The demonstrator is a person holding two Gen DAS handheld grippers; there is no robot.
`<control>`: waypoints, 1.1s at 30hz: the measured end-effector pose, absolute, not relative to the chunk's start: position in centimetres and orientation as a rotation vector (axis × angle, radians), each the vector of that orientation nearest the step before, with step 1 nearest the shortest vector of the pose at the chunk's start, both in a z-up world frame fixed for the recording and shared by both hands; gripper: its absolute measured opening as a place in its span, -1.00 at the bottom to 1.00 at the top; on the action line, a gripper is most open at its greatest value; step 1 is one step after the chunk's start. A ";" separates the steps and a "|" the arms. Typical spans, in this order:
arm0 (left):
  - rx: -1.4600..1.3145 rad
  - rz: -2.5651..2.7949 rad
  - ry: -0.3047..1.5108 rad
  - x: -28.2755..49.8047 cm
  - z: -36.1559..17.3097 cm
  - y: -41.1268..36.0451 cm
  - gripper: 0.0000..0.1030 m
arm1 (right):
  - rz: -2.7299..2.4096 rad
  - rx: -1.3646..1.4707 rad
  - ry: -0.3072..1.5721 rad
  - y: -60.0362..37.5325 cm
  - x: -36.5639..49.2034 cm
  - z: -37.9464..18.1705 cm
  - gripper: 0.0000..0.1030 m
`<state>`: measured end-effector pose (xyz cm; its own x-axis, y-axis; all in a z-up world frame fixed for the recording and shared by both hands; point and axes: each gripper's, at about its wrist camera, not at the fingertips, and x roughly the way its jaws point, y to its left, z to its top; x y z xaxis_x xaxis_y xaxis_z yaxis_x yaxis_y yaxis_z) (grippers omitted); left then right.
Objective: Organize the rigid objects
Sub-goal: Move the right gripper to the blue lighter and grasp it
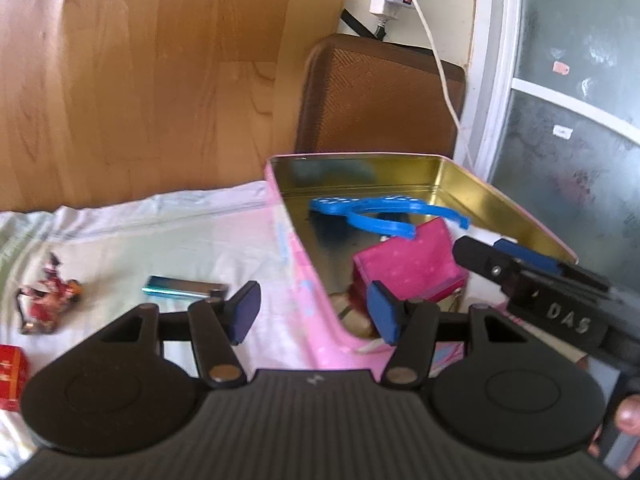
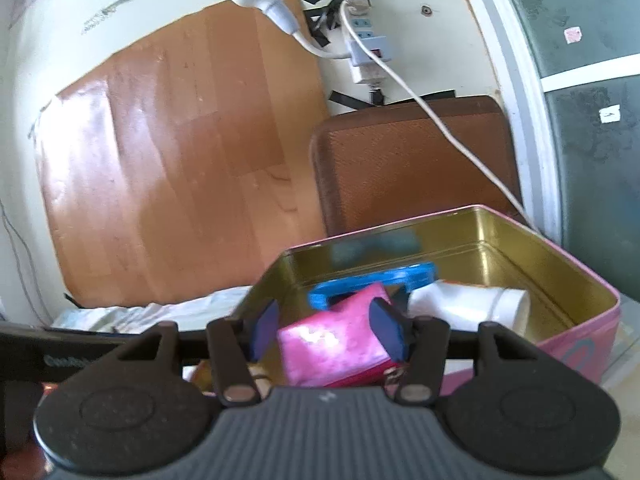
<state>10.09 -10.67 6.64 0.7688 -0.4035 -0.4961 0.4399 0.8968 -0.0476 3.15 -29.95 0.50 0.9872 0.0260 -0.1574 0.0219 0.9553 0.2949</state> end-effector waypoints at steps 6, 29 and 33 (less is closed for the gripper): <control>0.100 -0.392 0.500 9.5 6.5 -8.6 0.20 | 0.033 0.282 0.169 -28.1 2.9 1.0 0.02; 0.000 -0.175 0.538 11.2 3.9 1.7 0.20 | 0.181 0.032 0.203 -17.3 4.3 2.2 0.03; -0.032 -0.159 0.562 11.9 2.9 2.9 0.20 | 0.211 -0.023 0.232 -15.5 5.1 1.7 0.02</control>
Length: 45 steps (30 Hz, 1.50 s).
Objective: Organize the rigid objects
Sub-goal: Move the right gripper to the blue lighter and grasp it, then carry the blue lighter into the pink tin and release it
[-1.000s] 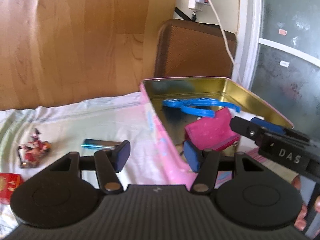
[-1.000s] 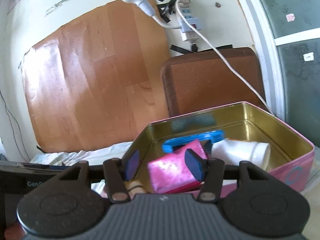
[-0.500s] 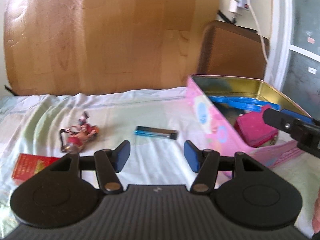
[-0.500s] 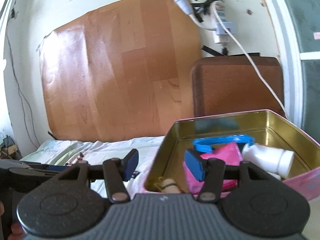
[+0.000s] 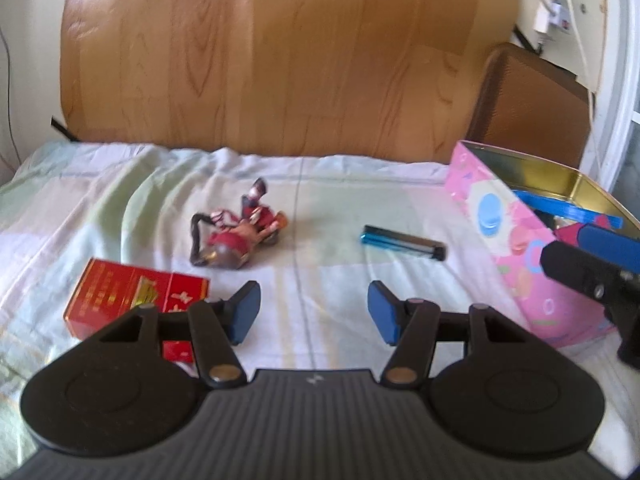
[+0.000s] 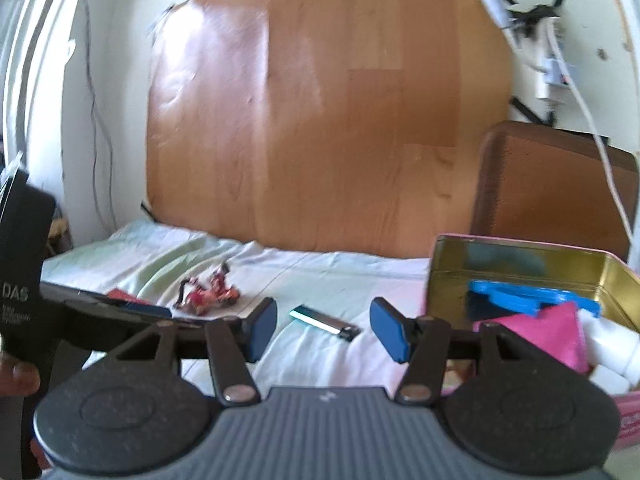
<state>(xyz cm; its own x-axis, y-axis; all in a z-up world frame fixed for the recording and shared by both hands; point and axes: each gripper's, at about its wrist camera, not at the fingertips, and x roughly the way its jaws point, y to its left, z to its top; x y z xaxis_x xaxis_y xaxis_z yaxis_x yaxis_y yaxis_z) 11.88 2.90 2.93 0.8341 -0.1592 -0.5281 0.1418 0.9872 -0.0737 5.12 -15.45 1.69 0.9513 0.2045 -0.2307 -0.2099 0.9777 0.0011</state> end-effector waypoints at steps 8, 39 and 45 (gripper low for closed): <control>-0.058 -0.140 0.595 13.0 1.5 4.3 0.20 | 0.249 -0.081 0.320 -13.2 7.5 0.4 0.01; -0.162 -0.158 0.548 13.8 0.9 6.6 0.21 | 0.284 -0.081 0.767 -11.3 22.5 -0.5 -0.52; -0.194 -0.165 0.544 13.7 0.8 7.1 0.21 | 0.380 -0.051 0.771 -11.0 19.2 -0.8 -0.52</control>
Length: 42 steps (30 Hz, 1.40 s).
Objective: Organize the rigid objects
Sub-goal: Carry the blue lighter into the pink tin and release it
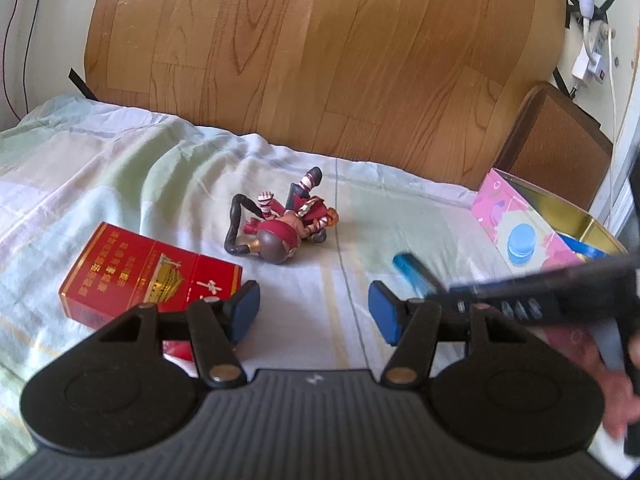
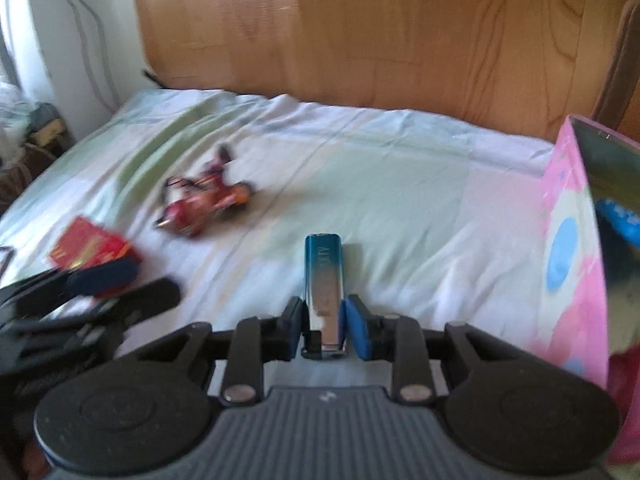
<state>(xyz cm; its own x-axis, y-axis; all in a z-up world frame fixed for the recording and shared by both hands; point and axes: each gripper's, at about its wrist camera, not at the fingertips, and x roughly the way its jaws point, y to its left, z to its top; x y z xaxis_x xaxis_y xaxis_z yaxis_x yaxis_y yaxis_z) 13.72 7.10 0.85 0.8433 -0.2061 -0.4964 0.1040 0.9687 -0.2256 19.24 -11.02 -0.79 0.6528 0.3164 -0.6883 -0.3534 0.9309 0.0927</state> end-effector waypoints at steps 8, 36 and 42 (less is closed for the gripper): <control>-0.204 -0.172 0.542 13.6 0.9 7.2 0.22 | 0.566 0.361 0.815 -14.9 13.7 -2.8 -0.53; -0.242 -0.693 0.623 12.2 7.1 -5.5 -0.59 | 0.480 0.515 0.359 -24.9 5.2 -0.4 -0.53; -0.151 -0.809 0.603 13.4 8.2 -13.0 -0.59 | 0.304 0.478 0.233 -29.8 3.4 0.2 -0.53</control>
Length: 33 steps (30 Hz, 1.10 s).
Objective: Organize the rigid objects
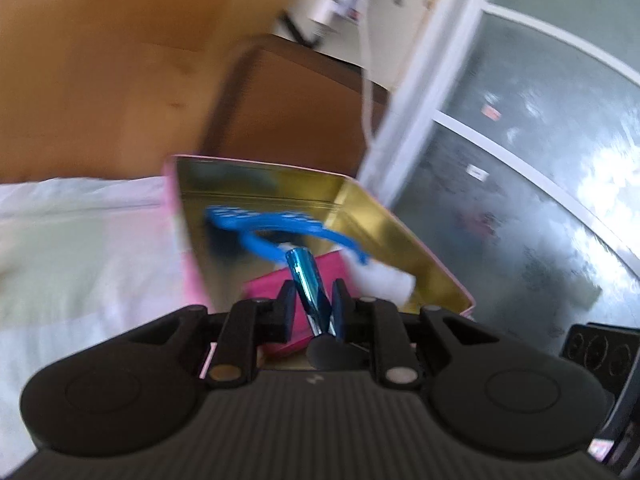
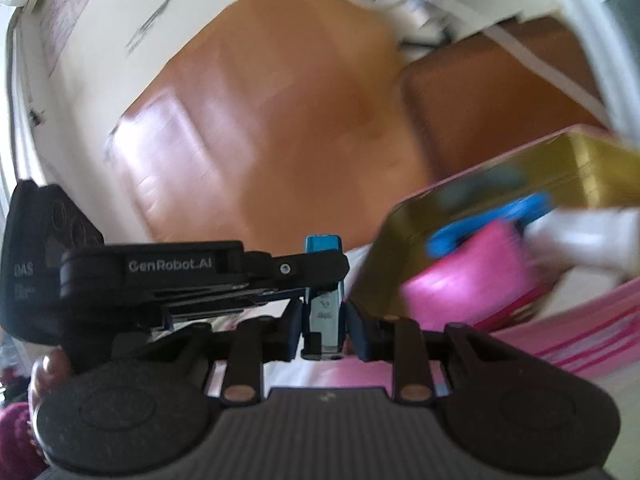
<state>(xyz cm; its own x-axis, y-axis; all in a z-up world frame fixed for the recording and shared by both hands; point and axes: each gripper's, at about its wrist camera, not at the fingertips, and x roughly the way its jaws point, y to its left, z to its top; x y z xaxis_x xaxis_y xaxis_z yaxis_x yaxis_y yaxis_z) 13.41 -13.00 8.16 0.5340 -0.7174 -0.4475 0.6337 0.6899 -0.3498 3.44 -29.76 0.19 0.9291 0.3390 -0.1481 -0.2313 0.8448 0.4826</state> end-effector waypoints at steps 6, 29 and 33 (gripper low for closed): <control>-0.039 -0.859 0.601 14.3 7.5 -20.3 -0.48 | 0.142 0.502 0.196 -34.4 3.5 -0.7 -0.52; 0.181 -0.493 0.526 13.0 6.7 -18.6 -0.12 | -0.024 0.461 0.135 -35.6 2.0 -0.9 -0.38; 0.181 -0.470 0.496 12.0 7.0 -17.4 -0.09 | -0.004 0.437 0.130 -34.1 1.6 -0.3 -0.37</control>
<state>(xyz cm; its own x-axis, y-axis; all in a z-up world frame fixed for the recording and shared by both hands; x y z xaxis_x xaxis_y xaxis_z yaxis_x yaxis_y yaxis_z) 12.01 -17.37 7.05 0.7757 -0.3890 -0.4969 0.4752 0.8782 0.0545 1.61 -34.11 -0.35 0.9917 0.0243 -0.1264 0.0315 0.9062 0.4217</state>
